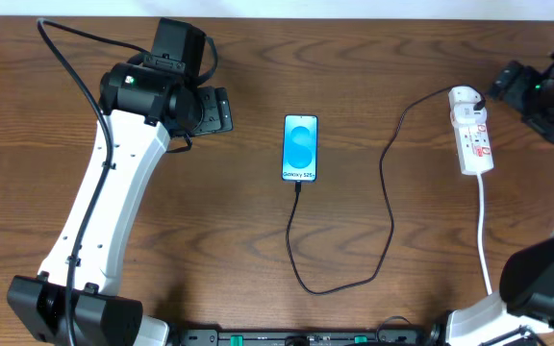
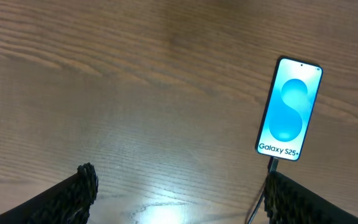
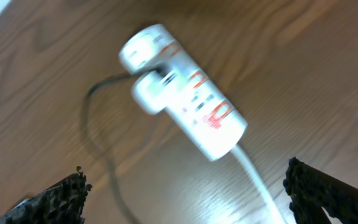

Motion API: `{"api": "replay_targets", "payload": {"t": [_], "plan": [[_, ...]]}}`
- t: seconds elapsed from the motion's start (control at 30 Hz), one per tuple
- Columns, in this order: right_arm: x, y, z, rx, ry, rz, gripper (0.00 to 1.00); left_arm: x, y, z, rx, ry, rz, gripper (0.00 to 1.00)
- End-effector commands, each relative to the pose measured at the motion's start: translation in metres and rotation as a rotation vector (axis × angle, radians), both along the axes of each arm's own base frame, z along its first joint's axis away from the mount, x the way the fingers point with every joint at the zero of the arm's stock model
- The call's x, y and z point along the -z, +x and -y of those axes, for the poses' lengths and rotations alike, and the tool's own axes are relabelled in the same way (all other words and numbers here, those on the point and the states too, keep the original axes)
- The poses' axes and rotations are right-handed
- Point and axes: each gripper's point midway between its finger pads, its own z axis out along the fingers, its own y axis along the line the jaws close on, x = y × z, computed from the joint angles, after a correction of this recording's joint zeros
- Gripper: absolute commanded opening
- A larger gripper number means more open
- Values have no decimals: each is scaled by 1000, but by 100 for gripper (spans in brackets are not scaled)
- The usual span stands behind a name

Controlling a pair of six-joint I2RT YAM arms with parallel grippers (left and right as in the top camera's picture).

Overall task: Plug charger to phone and switch on socket
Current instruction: 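Move the right gripper over the white power strip's switch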

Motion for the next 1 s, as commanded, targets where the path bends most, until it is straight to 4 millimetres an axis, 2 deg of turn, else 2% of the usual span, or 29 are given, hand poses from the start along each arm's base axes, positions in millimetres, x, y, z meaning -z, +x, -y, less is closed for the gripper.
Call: {"api": "replay_targets", "payload": {"t": [0.0,0.2,0.3,0.37,0.47,0.63,0.8,0.97], "plan": [[30,-9,55,143,-59,-88,99,-5,-1,-4,3,13,13,87],[100,-16,87,247,11,-215,99,-5,-1,-4,2,13,13,87],[120,-17,92,271,44,-243,99,-5,-1,-4,3,13,13,87],[132,-9,88,258,91,-228,99,-5,-1,-4,3,13,13,87],[143,1,86,246,110,-211,99,-5,-1,-4,3,13,13,88],[148,19,75,209,139,-165,99,-5,-1,-4,2,13,13,87],[161,17,72,287,172,-188,99,-5,-1,-4,3,13,13,87],[163,12,71,286,179,-210,99,-5,-1,-4,2,13,13,87]]}}
